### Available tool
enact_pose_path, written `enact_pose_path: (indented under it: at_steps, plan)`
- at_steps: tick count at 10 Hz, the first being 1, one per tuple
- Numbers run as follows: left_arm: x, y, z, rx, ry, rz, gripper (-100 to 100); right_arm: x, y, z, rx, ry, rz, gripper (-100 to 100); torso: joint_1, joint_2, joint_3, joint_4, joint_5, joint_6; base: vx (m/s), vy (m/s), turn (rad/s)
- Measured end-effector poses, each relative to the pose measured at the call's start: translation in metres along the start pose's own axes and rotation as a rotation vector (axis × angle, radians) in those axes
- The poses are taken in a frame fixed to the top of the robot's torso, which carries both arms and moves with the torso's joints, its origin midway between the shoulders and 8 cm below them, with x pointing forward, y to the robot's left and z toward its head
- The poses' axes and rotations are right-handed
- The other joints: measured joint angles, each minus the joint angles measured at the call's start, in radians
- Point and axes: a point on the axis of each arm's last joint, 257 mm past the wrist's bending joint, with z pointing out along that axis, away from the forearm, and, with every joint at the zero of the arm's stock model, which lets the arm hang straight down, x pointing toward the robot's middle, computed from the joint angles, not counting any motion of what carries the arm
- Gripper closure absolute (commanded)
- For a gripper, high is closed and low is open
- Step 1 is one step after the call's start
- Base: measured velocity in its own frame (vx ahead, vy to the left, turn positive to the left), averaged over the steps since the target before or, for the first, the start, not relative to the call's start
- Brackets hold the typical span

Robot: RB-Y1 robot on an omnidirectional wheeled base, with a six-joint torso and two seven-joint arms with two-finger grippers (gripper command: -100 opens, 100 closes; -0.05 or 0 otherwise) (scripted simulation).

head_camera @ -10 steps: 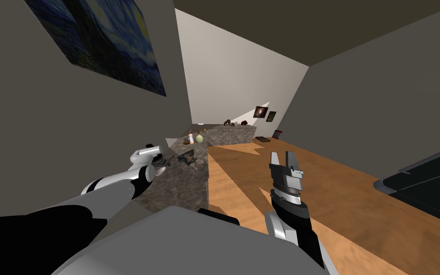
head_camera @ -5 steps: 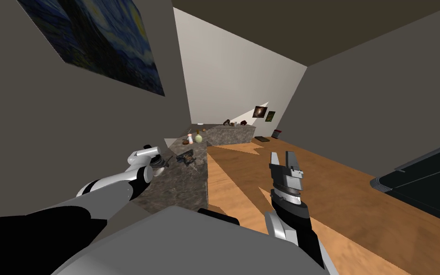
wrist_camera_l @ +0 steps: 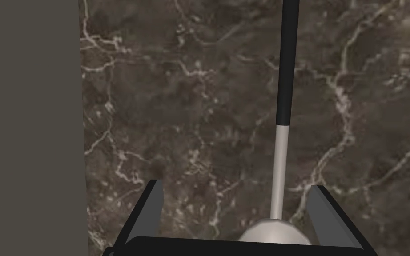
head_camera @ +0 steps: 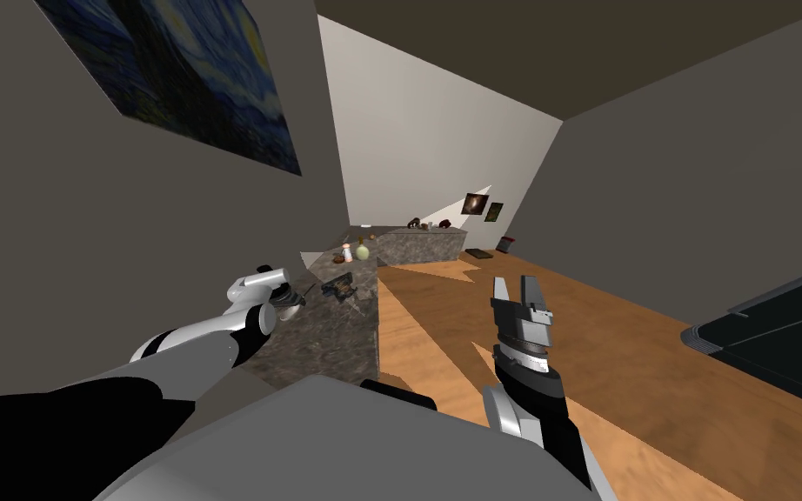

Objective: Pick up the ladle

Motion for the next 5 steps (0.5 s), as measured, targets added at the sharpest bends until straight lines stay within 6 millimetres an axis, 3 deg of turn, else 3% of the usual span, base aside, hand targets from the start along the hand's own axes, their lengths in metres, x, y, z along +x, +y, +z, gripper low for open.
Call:
enact_pose_path:
  at_steps: [4,5]
  plan:
    - [-0.0001,0.0,0.0,0.0,0.0,0.0,-100,0.0,0.0,0.0,0.0,0.0,0.0,0,0.0,0.0,0.0,0.0,0.0,0.0,0.003,-0.004,0.012]
    - [-0.0001,0.0,0.0,0.0,0.0,0.0,-100,0.0,0.0,0.0,0.0,0.0,0.0,0,0.0,0.0,0.0,0.0,0.0,0.0,-0.051,0.022,-0.206]
